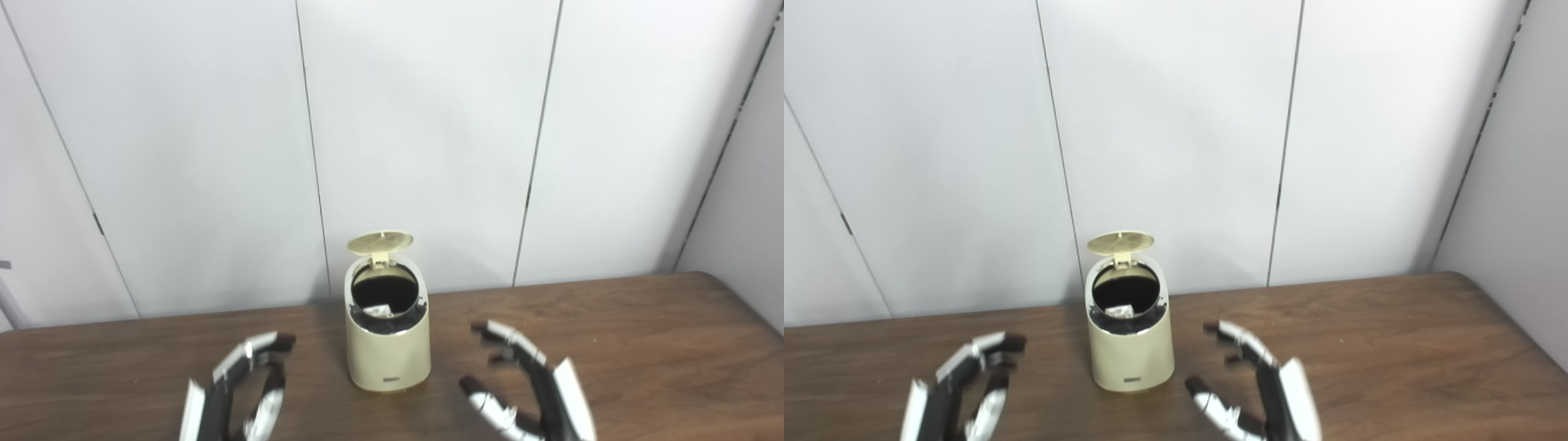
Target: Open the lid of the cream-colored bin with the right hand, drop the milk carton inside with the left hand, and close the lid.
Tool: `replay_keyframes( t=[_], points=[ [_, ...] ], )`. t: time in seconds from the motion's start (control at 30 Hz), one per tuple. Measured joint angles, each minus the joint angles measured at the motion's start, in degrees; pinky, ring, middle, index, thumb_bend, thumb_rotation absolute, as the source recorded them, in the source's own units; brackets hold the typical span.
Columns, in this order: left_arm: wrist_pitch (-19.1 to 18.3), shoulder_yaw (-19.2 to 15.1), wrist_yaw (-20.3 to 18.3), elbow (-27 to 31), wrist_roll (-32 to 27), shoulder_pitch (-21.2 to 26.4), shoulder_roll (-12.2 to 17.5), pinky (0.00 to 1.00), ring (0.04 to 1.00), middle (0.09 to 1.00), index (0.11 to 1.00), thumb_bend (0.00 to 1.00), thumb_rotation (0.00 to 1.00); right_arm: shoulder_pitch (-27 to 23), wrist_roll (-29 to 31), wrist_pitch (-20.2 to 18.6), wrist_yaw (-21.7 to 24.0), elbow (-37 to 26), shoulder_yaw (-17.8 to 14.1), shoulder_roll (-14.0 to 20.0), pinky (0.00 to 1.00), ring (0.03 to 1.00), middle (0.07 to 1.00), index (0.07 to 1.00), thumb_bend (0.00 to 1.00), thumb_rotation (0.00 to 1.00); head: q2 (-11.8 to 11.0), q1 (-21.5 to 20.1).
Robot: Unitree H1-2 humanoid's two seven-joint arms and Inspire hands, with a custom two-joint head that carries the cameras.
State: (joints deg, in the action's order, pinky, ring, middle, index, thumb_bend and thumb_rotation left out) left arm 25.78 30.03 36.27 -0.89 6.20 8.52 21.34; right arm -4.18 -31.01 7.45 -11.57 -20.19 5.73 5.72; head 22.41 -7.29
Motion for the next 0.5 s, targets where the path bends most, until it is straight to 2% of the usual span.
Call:
replay_keyframes(
  t=[0.07, 0.13, 0.2, 0.27, 0.4, 0.5],
  points=[
    [0.0, -3.0, -3.3, 0.8, -1.6, -1.8, -2.5, 0.7, 0.773, 0.798, 0.796, 0.35, 0.93, -2.1, -0.9, -0.3, 1.4, -2.5, -0.6, 1.1, 0.68, 0.812, 0.835, 0.809, 0.52, 0.7, 0.3, 1.0],
    [0.0, -6.3, -5.8, 0.8, -2.5, -3.1, -5.3, 0.72, 0.77, 0.796, 0.799, 0.32, 0.92, -4.3, -1.1, -0.4, 3.2, -3.5, -0.8, 2.1, 0.67, 0.807, 0.839, 0.811, 0.53, 0.67, 0.3, 1.0],
    [0.0, -8.6, -8.5, 0.9, -3.1, -4.0, -7.4, 0.72, 0.762, 0.788, 0.796, 0.27, 0.88, -6.3, -1.1, -0.4, 4.6, -3.7, -1.3, 3.0, 0.65, 0.784, 0.833, 0.807, 0.54, 0.68, 0.4, 1.3],
    [0.0, -10.6, -10.8, 0.6, -3.6, -4.4, -9.2, 0.71, 0.752, 0.785, 0.791, 0.21, 0.87, -8.6, -1.8, -0.8, 6.5, -3.9, -1.8, 4.4, 0.66, 0.791, 0.838, 0.825, 0.58, 0.76, 0.5, 1.6],
    [-0.1, -14.4, -14.1, -1.1, -3.7, -4.5, -12.0, 0.71, 0.755, 0.783, 0.785, 0.21, 0.86, -13.9, -5.3, -6.2, 12.7, -6.3, -1.8, 6.2, 0.68, 0.811, 0.861, 0.845, 0.63, 0.81, 1.1, 2.2],
    [-0.1, -15.9, -15.7, -1.9, -3.4, -4.4, -13.0, 0.7, 0.754, 0.779, 0.779, 0.22, 0.79, -17.9, -7.3, -9.3, 16.0, -7.8, -1.3, 6.0, 0.71, 0.834, 0.864, 0.848, 0.66, 0.81, 1.3, 2.6]
  ],
)
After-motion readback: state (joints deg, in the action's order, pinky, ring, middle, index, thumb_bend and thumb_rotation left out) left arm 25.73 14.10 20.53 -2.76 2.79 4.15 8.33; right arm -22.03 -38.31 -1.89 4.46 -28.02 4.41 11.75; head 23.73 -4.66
